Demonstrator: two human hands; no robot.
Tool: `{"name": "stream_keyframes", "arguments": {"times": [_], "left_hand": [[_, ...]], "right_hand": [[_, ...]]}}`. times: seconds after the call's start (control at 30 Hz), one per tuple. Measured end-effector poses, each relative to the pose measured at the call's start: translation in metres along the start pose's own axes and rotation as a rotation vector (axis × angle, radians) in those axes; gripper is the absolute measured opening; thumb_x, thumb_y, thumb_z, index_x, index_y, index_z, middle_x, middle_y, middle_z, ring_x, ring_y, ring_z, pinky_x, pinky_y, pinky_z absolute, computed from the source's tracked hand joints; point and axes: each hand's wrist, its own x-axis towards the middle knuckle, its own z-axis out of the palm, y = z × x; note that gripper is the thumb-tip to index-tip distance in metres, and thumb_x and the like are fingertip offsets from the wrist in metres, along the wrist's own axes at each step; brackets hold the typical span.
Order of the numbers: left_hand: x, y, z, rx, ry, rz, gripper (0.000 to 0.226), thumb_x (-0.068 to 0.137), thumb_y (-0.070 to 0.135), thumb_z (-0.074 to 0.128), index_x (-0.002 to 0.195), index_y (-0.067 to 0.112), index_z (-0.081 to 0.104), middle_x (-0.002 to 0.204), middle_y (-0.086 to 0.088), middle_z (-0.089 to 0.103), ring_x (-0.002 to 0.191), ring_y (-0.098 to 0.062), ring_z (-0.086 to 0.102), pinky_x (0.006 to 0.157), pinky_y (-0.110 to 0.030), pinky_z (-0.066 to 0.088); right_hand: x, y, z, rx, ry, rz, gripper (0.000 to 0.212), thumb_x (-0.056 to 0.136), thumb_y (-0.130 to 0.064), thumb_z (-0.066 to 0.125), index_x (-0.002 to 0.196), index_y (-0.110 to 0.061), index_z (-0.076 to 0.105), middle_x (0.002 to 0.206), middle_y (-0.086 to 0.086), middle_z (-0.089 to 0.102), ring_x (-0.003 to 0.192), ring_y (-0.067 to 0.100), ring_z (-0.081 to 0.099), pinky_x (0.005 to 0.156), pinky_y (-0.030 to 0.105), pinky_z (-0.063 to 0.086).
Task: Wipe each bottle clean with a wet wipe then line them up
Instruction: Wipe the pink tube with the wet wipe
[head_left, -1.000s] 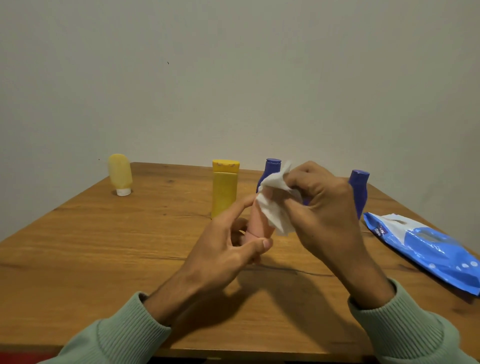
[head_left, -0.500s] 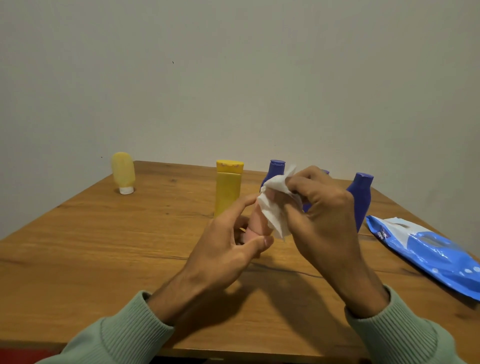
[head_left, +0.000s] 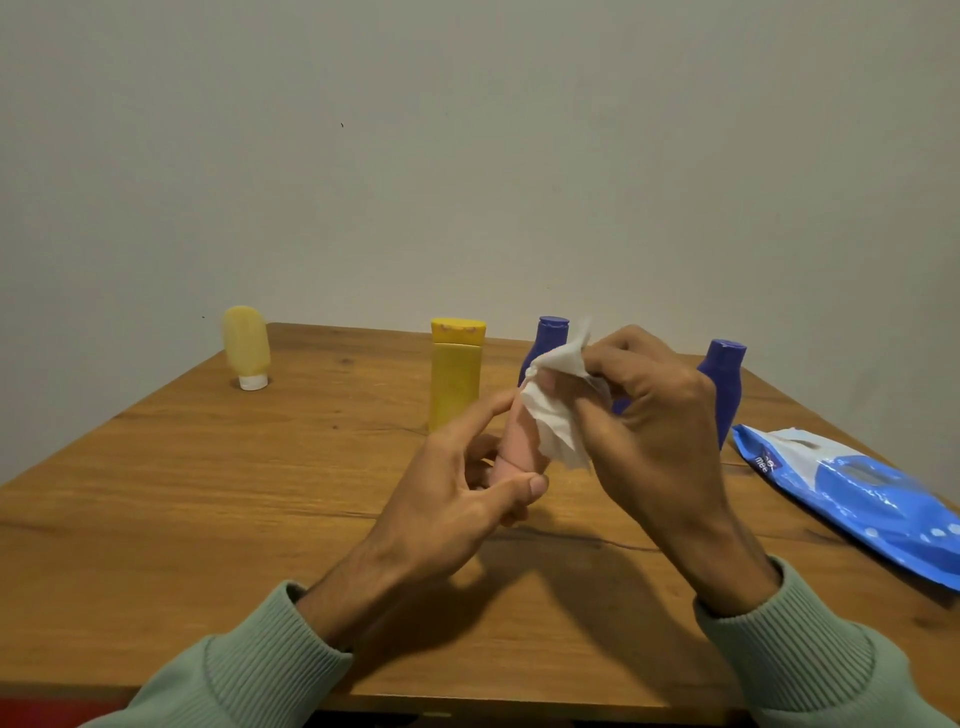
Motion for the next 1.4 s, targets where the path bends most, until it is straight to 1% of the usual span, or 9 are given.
{"name": "stream_keyframes", "arguments": {"times": [0.13,0.37,0.53,0.6,0.7,0.9,1.07,1.23,1.4], "left_hand": [[0.002,-0.002,-0.002,-0.055,-0.03,-0.028,0.063,0.077,0.02,0.072,0.133,0.035,0.049,0.102,-0.012,0.067,0.072,-0.03,0.069,0.063,-0.034,0.058],[0.005,0.001,-0.007,-0.353,-0.063,-0.142,0.058,0.078,0.011,0.073,0.128,0.022,0.046,0.091,-0.022,0.071,0.065,-0.033,0.067,0.059,-0.037,0.059],[0.007,0.0,-0.01,-0.422,-0.046,-0.159,0.057,0.08,0.01,0.071,0.13,0.013,0.044,0.088,-0.022,0.071,0.063,-0.032,0.067,0.056,-0.035,0.058],[0.006,-0.001,-0.011,-0.42,-0.048,-0.165,0.057,0.079,0.013,0.07,0.13,0.014,0.045,0.087,-0.023,0.07,0.063,-0.032,0.067,0.056,-0.034,0.058],[0.006,-0.001,-0.011,-0.411,-0.06,-0.176,0.058,0.077,0.015,0.069,0.13,0.016,0.045,0.087,-0.021,0.071,0.064,-0.032,0.067,0.057,-0.034,0.058],[0.004,0.002,-0.01,-0.332,-0.146,-0.169,0.063,0.075,0.012,0.073,0.132,0.021,0.047,0.09,-0.021,0.071,0.067,-0.034,0.066,0.059,-0.036,0.058],[0.001,0.002,-0.003,-0.172,-0.148,-0.142,0.062,0.073,0.013,0.073,0.128,0.03,0.05,0.094,-0.022,0.068,0.075,-0.05,0.062,0.06,-0.04,0.057],[0.002,-0.004,0.001,-0.101,-0.087,-0.118,0.063,0.075,0.014,0.074,0.132,0.028,0.05,0.088,-0.018,0.067,0.062,-0.033,0.064,0.058,-0.041,0.056],[0.002,-0.005,-0.001,-0.058,-0.033,-0.082,0.061,0.081,0.009,0.072,0.134,0.029,0.048,0.092,-0.015,0.069,0.067,-0.028,0.067,0.06,-0.04,0.057]], "right_hand": [[0.003,0.002,-0.001,-0.03,0.049,0.039,0.018,0.08,-0.003,0.071,0.098,-0.006,0.07,0.085,-0.002,0.058,0.073,0.003,0.054,0.065,0.006,0.044],[0.01,0.013,-0.011,-0.047,0.11,0.154,0.014,0.082,-0.013,0.073,0.096,-0.015,0.071,0.08,-0.01,0.056,0.074,-0.005,0.055,0.061,0.004,0.042],[0.012,0.007,-0.013,0.154,-0.173,0.207,0.015,0.079,-0.024,0.072,0.087,-0.034,0.063,0.082,-0.017,0.06,0.077,0.003,0.06,0.06,0.014,0.051],[0.011,0.002,-0.011,0.188,-0.281,0.179,0.012,0.077,-0.027,0.071,0.084,-0.034,0.064,0.081,-0.014,0.062,0.076,0.006,0.06,0.059,0.02,0.052],[0.009,0.001,-0.008,0.174,-0.303,0.148,0.009,0.077,-0.029,0.07,0.084,-0.032,0.065,0.081,-0.014,0.06,0.078,0.008,0.059,0.061,0.022,0.052],[0.009,0.008,-0.006,0.105,-0.072,0.137,0.014,0.08,-0.019,0.073,0.093,-0.017,0.071,0.08,-0.009,0.06,0.075,0.007,0.057,0.057,0.012,0.045],[0.009,0.01,-0.007,0.031,0.032,0.11,0.013,0.082,-0.013,0.072,0.095,-0.013,0.071,0.081,-0.003,0.06,0.072,0.005,0.055,0.057,0.008,0.041],[0.006,0.006,-0.004,0.02,-0.025,0.083,0.014,0.081,-0.01,0.072,0.094,-0.014,0.07,0.081,-0.005,0.055,0.072,0.006,0.054,0.062,0.009,0.045],[0.0,-0.004,0.002,0.051,-0.168,0.034,0.014,0.08,-0.011,0.07,0.094,-0.016,0.071,0.082,-0.011,0.051,0.079,0.002,0.052,0.065,0.007,0.044]]}}
